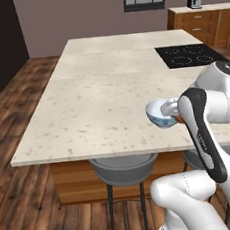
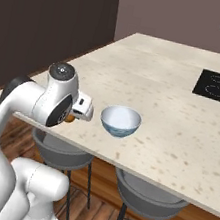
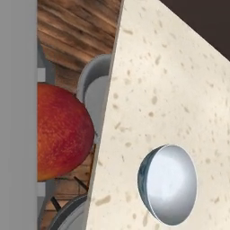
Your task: Retrieve the tangerine and mango from the fridge and place them into the bowl on the dining table.
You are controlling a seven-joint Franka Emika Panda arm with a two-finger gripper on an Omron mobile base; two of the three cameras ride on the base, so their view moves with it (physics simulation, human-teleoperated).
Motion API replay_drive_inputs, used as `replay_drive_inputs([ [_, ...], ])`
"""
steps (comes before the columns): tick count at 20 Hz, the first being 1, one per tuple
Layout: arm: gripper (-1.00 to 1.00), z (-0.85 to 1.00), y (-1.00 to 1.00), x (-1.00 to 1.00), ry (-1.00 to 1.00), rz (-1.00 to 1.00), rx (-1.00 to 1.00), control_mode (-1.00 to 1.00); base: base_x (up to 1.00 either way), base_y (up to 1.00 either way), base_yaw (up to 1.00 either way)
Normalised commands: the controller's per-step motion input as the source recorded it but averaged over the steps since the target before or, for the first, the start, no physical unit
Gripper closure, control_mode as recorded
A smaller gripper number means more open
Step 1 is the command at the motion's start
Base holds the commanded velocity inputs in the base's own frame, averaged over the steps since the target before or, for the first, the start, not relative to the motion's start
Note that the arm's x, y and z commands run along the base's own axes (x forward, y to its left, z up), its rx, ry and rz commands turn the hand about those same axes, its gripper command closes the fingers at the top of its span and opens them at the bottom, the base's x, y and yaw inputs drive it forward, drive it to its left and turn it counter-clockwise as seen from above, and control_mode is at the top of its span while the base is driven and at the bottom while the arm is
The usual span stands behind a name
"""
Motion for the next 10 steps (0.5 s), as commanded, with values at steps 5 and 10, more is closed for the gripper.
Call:
replay_drive_inputs([
  [5,1.0,0.0,-0.36,0.61,0.0,-0.04,0.0,-1.0,0.0,0.0,0.0],
  [10,1.0,-0.04,-0.41,0.67,0.0,0.0,0.0,-1.0,0.0,0.0,0.0],
])
